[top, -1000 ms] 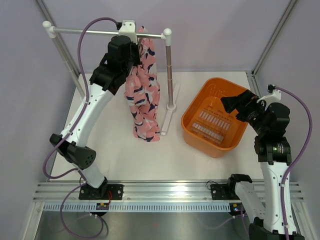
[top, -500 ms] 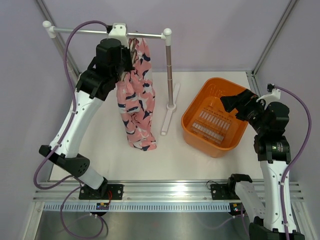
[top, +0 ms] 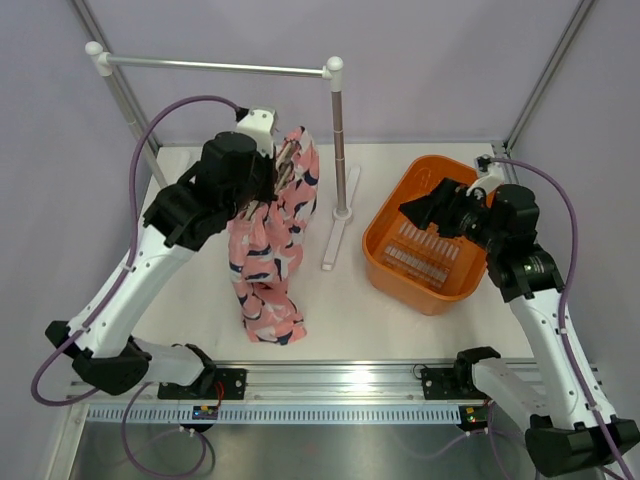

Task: Remove the shorts from the hanger

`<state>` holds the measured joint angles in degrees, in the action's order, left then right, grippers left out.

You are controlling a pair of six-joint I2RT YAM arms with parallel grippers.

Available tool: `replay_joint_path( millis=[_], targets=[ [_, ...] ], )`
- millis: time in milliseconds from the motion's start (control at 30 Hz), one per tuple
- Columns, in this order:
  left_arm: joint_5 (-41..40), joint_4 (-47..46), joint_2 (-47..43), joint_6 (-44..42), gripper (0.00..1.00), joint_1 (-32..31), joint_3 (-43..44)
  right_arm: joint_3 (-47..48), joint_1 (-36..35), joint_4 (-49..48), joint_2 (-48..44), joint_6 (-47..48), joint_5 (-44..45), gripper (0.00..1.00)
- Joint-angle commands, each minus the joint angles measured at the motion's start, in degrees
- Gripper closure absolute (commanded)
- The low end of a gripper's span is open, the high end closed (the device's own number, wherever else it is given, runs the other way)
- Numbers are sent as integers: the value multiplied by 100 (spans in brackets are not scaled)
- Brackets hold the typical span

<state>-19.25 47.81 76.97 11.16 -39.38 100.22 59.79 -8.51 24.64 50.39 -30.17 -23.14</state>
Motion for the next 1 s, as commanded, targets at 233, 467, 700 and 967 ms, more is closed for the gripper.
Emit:
replay_joint_path(
  millis=[233, 467, 700, 967],
  targets=[
    [149, -229, -1263, 325, 100, -807, -1400, 1007, -2153, -601, 883, 73, 1056, 12],
    [167, -185, -1413, 405, 100, -1116, -1655, 1623, -3314, -671, 1912, 161, 1970, 16],
    [202, -237, -1448, 431, 100, -1257, -1726, 2150, -3745, -575, 2720, 240, 2287, 18],
    [255, -299, -1439, 431, 100, -1327, -1752, 2493, -3868, -426, 3126, 214, 2568, 23]
  ],
)
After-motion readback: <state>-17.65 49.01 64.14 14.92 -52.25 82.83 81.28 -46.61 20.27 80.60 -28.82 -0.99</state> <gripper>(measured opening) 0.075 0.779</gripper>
